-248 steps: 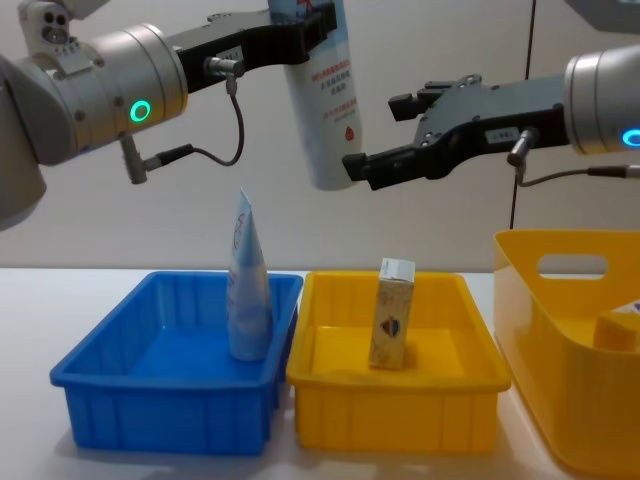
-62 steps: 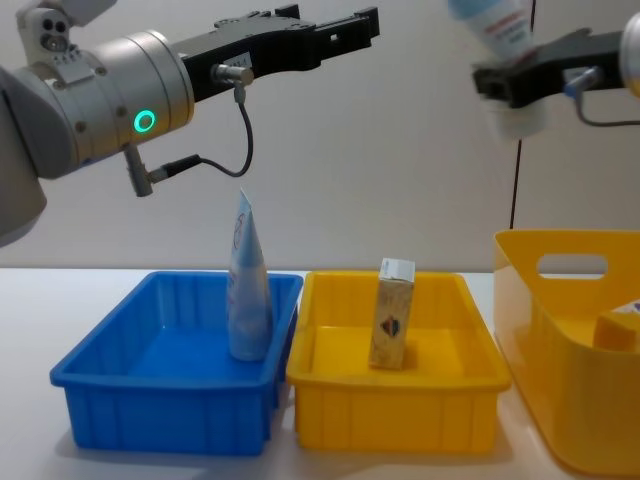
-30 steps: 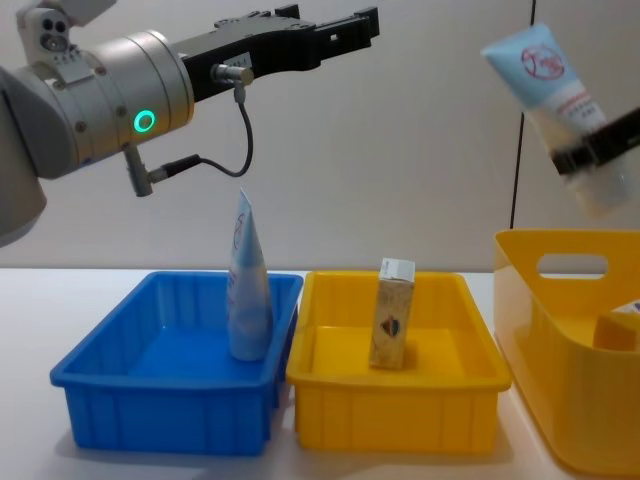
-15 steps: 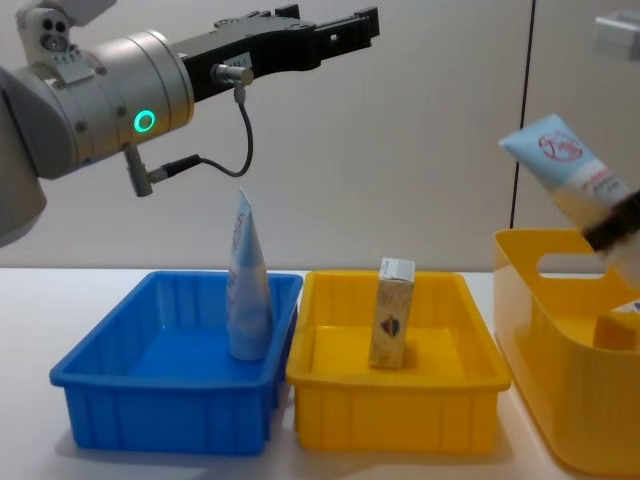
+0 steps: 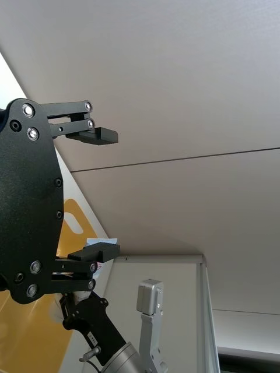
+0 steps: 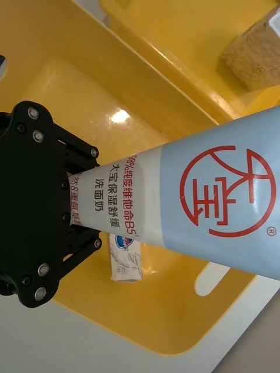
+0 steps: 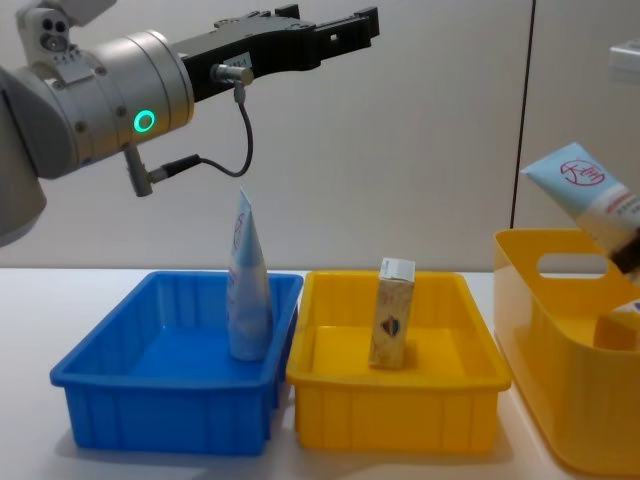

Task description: Bimanual collaborative sorting of washing and personal care products

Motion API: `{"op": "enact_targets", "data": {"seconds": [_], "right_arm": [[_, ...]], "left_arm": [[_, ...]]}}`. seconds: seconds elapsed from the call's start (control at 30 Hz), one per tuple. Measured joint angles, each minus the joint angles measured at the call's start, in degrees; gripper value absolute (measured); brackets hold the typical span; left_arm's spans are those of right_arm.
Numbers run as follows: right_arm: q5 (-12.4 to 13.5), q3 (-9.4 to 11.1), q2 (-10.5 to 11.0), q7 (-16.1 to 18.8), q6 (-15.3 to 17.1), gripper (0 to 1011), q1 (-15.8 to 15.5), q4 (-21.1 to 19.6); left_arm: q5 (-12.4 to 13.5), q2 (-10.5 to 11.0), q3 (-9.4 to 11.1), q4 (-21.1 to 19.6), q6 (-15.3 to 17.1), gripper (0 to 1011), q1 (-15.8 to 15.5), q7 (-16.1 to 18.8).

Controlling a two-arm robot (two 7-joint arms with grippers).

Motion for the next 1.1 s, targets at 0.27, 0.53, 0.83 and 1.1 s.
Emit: {"op": "enact_targets", "data": {"seconds": [0.27,0.53,0.83,1.1], "right_arm": [[-0.5,-0.1,0.1,0.0,0.2,236,0.3,0.3],[-0.7,-0.2,0.1,-0.1,0.4,341,0.4,0.4],[-0.9,-0.2,0.2,-0.2,0.4,617,0.4,0.5],[-1.0,-0.3,0.2,-0.2,0.5,894,0.5,0.5]], "left_arm": [[0.0,0.0,0.0,0.0,0.0,1001,0.0,0.0],[0.0,0.0,0.0,0.0,0.0,1001,0.0,0.0],[0.0,0.0,0.0,0.0,0.0,1001,0.0,0.0],[0.0,0.0,0.0,0.0,0.0,1001,0.0,0.0]]}}
